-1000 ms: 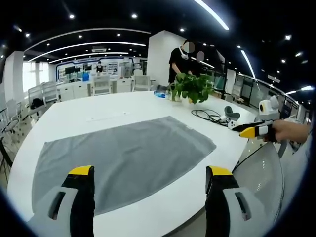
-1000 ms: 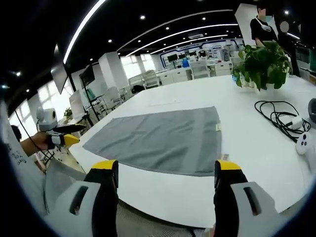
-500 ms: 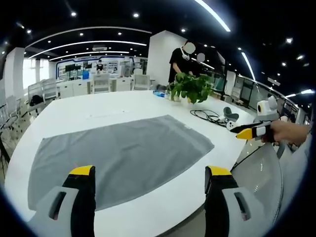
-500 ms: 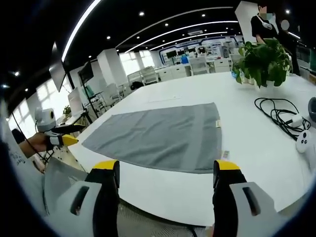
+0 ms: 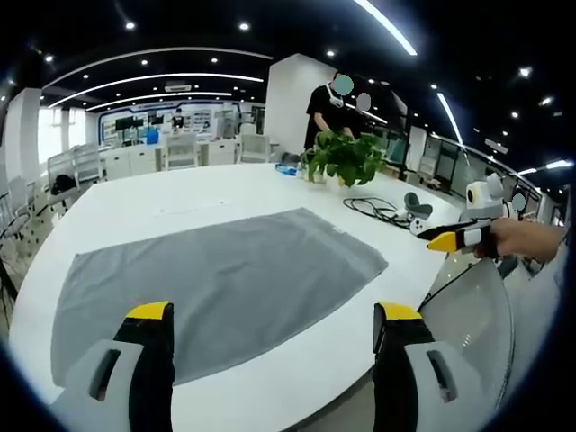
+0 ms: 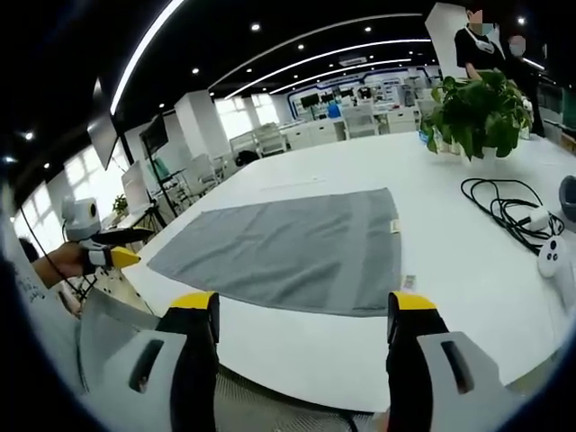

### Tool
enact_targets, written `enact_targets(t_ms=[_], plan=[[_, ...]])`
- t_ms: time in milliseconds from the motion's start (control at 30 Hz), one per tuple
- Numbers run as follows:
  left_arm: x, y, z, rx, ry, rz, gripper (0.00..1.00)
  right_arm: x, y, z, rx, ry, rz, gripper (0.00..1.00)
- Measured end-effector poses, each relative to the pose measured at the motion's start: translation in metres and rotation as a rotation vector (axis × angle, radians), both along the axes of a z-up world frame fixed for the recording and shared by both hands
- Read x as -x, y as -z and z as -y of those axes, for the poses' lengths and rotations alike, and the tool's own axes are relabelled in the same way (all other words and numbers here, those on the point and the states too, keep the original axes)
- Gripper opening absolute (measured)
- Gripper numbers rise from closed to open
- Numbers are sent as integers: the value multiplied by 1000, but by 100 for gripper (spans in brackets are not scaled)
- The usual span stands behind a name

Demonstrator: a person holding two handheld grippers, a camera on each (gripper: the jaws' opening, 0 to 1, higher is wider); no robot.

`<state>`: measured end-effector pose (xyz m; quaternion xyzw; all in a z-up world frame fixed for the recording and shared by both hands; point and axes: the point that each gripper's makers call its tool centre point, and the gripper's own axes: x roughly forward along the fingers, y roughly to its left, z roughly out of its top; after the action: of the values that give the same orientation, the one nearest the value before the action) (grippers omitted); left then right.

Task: Fold the towel on the table until its edges align and the towel forms a compact rectangular stack.

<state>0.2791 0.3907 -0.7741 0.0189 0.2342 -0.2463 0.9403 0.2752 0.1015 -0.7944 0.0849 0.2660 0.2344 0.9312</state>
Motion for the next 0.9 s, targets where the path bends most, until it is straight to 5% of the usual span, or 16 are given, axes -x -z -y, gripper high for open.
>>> enact_targets(t_ms=[433, 600, 900], plan=[[0, 2, 6, 9, 21, -17, 94, 0, 2, 0, -1, 0, -9, 75], [-1, 1, 11, 63, 21, -32, 94, 0, 2, 1, -4, -4, -15, 75], [-7, 4, 26, 29, 88, -46, 93, -12, 1, 24, -4, 2, -28, 75]])
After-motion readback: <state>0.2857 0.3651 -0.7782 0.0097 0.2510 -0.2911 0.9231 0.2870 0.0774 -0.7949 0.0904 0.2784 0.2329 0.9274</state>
